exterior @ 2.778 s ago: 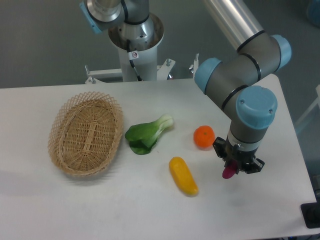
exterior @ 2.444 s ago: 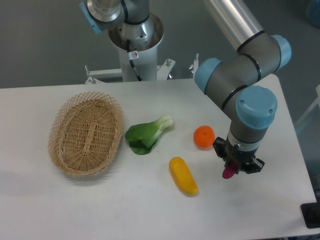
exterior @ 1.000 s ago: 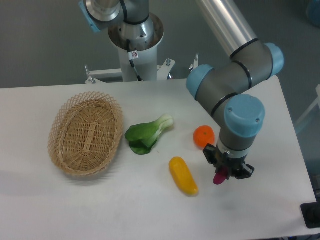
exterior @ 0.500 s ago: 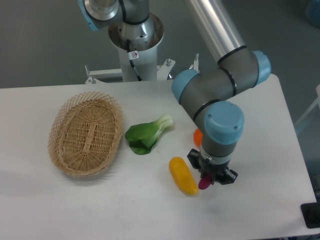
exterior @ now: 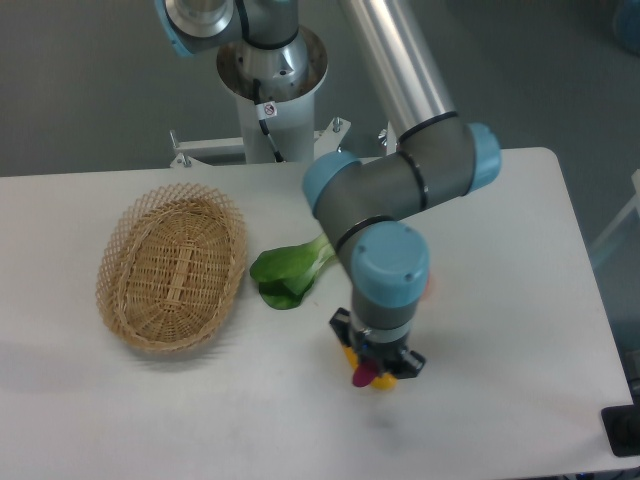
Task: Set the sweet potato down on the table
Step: 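Carry the sweet potato past the yellow squash toward the basket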
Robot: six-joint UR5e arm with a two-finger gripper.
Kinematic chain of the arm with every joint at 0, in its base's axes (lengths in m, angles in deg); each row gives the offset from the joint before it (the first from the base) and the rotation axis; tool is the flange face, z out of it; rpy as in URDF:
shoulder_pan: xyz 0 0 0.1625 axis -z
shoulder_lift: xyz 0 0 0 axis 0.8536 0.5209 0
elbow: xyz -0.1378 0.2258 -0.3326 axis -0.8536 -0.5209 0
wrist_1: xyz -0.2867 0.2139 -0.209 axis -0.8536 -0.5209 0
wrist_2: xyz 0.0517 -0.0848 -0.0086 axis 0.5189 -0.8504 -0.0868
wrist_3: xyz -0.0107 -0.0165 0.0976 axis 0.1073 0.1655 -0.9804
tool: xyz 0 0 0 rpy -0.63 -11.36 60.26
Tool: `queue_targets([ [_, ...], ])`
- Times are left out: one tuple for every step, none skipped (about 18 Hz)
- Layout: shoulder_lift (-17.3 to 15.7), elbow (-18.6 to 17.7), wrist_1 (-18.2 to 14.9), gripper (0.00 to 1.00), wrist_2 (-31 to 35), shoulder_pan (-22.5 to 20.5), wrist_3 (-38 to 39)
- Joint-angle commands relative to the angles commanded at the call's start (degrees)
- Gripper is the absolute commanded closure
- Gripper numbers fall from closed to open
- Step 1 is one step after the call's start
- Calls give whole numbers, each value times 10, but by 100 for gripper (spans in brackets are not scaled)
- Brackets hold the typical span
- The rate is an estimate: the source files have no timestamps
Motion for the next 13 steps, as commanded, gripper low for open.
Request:
queue_targets([
  [3, 0, 6, 73, 0, 8, 9],
  [7, -1, 10, 73, 0, 17, 18],
  [10, -1, 11, 73, 1, 24, 21],
  [12, -3, 13, 73, 2, 29, 22],
  [15, -6, 13, 73, 2, 35, 22],
  [17, -6, 13, 73, 3, 42, 23],
  [19, -7, 13, 73, 3, 46, 25],
  [22, -6, 13, 73, 3, 50, 31],
  [25, -7, 14, 73, 2, 55, 37],
  [28, -7, 14, 72, 3, 62, 39],
  [31, -7, 15, 71, 3, 66, 40],
  [33, -7, 15, 67, 3, 68, 41],
  [35, -7, 15, 66, 3, 74, 44],
])
